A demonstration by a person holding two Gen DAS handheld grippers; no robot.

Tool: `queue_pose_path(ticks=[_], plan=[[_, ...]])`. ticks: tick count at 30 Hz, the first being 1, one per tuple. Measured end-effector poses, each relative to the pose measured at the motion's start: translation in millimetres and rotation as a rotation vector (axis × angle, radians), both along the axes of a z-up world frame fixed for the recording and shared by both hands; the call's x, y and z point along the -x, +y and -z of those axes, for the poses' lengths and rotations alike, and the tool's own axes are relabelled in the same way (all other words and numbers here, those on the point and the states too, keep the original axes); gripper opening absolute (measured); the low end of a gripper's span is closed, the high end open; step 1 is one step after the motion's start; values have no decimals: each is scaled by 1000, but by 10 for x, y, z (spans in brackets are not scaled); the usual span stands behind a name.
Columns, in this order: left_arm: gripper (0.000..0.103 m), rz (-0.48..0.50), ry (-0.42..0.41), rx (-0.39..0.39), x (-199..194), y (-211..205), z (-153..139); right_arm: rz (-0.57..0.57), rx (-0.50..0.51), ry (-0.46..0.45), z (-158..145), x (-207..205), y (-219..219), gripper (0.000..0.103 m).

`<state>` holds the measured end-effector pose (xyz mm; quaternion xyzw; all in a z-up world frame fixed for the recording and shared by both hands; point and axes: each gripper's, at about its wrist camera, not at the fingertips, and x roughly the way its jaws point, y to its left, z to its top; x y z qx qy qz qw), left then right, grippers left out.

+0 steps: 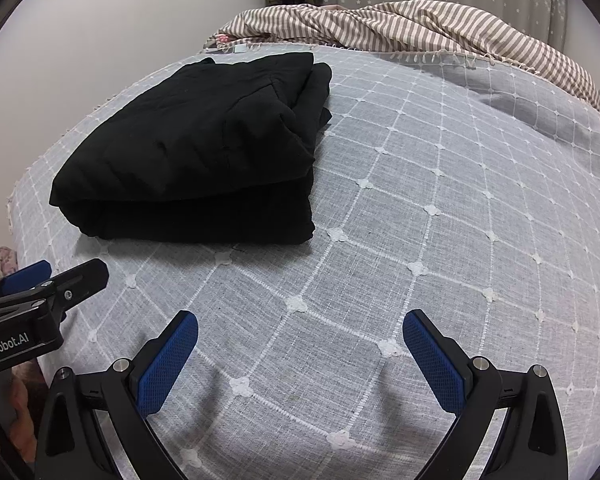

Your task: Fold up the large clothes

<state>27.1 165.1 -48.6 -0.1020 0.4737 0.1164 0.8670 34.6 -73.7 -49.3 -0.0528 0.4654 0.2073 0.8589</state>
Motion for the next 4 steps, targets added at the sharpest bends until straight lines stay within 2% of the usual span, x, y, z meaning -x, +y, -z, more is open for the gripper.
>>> queue_pose_path(ticks=[4], plan=[[103, 11, 15, 10, -60, -72, 52, -8, -7, 8, 16, 25, -2, 103]])
